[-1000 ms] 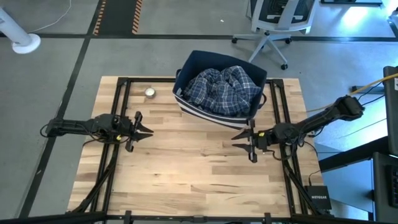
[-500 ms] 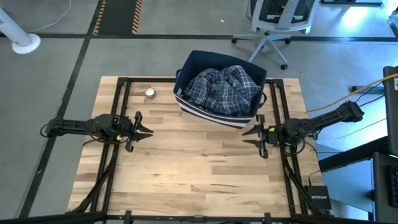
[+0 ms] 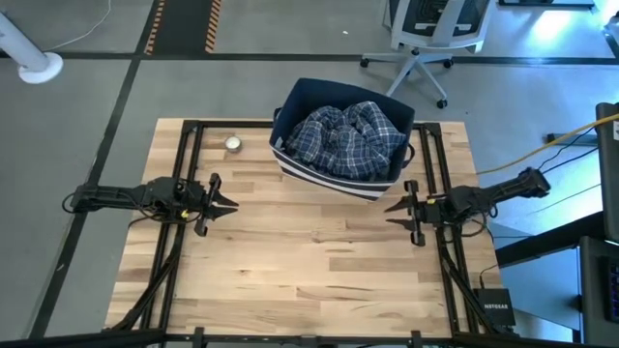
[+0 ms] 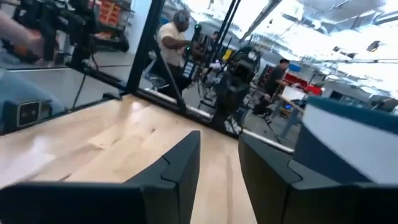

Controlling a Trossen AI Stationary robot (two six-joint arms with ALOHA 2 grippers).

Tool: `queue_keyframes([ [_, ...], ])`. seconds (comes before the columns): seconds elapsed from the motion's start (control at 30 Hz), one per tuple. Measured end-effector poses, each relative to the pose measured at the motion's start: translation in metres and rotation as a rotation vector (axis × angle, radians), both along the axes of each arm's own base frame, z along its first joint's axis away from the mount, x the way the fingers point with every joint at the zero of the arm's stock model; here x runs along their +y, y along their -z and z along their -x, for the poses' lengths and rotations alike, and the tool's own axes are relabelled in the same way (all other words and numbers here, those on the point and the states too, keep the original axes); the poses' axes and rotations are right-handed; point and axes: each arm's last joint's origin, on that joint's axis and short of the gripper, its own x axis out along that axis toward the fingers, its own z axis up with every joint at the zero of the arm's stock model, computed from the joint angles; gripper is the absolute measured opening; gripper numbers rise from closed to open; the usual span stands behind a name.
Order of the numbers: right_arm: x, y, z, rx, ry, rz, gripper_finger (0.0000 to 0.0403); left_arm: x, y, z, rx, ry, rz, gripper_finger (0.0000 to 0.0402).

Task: Sort clothes
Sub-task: Return to Home Position

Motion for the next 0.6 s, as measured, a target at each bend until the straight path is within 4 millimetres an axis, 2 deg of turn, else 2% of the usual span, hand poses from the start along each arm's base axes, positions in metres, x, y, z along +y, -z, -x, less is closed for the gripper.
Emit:
queue_keyframes([
  [0.23, -0.0047, 0.0049, 0.0084, 0.012, 0.068, 0.106, 0.0129, 0.0000, 0.0000, 0.0000, 0.000, 0.000, 0.000, 0.0059],
  [0.6, -0.0029, 0.0071, 0.0074, 0.031, 0.023, 0.125, 0.0129, 0.0000, 0.0000, 0.0000, 0.000, 0.000, 0.000, 0.0059],
])
